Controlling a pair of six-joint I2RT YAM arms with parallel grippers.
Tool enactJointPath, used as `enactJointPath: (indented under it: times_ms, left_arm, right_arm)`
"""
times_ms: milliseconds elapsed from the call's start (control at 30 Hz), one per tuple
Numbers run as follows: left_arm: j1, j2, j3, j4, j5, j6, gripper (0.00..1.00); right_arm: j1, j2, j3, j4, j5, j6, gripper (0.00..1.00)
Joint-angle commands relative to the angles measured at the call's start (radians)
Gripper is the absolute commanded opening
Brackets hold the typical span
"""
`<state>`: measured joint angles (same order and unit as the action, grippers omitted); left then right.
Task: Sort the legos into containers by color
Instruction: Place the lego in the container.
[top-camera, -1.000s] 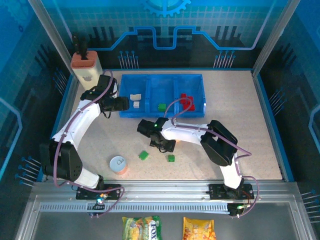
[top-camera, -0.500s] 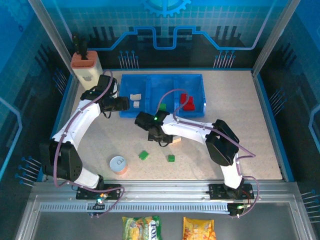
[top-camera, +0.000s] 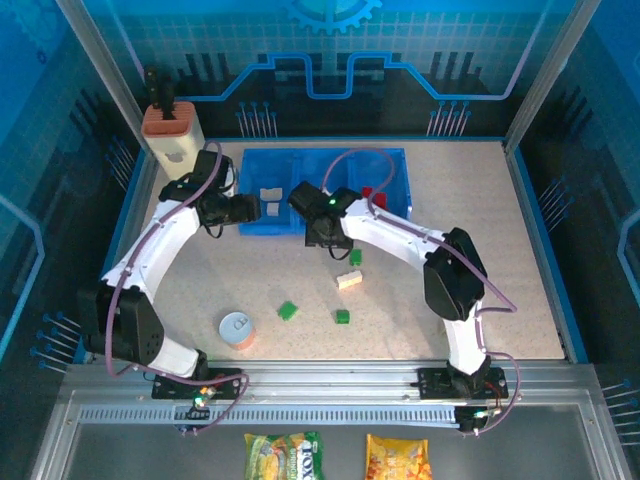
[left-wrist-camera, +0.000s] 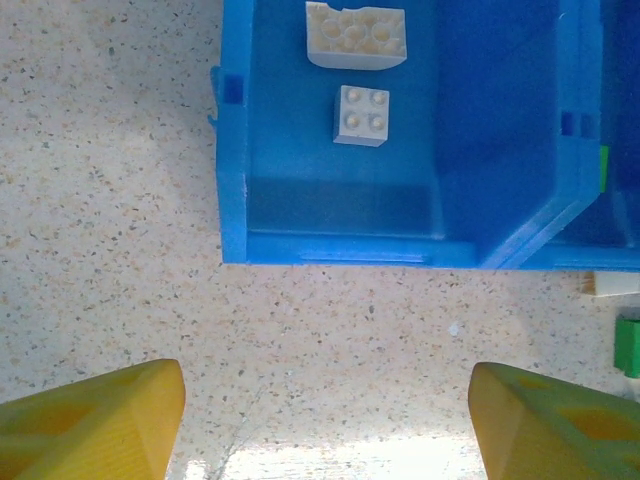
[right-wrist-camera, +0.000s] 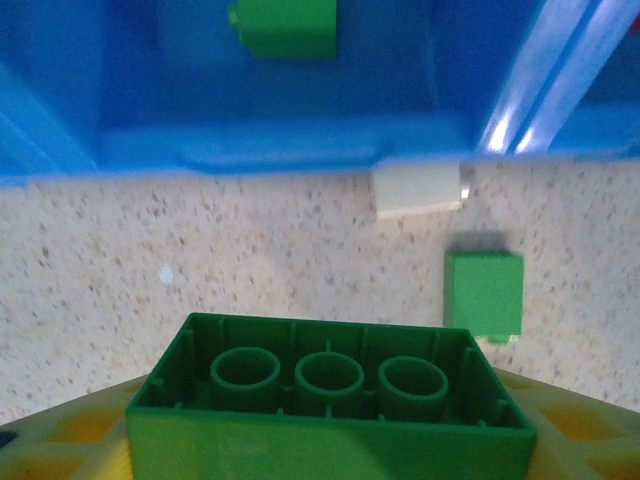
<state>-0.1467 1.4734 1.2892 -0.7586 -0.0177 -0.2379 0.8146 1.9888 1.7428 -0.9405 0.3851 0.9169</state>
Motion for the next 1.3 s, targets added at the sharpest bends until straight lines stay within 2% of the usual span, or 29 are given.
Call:
enactJointPath:
  times_ms: [0,200,833,1267]
  left_arm:
    - [0.006,-0.040,0.020,-0.028,0.043,-0.038,0.76]
    - [-0.002,-0.067,-0.035,-0.019,0.062,-0.070,0.76]
    - [-0.067,-0.160,-0.170,-0.019,0.043,-0.130,0.76]
    - [-0.164,-0.225,-0.275,-0.024,0.027,-0.203,0.76]
  right_arm:
    - [-0.033,0.038,0.067,0.038,-0.010,-0.093,0.65]
    - [-0.087,0.103,0.142,0.097,-0.077,-0.152,0.65]
    - [-0.184,0.436,0.491,0.060,-0.061,-0.233,0.66]
    - [-0.226,0.538,0.566,0.042,-0.101,-0.257,0.72]
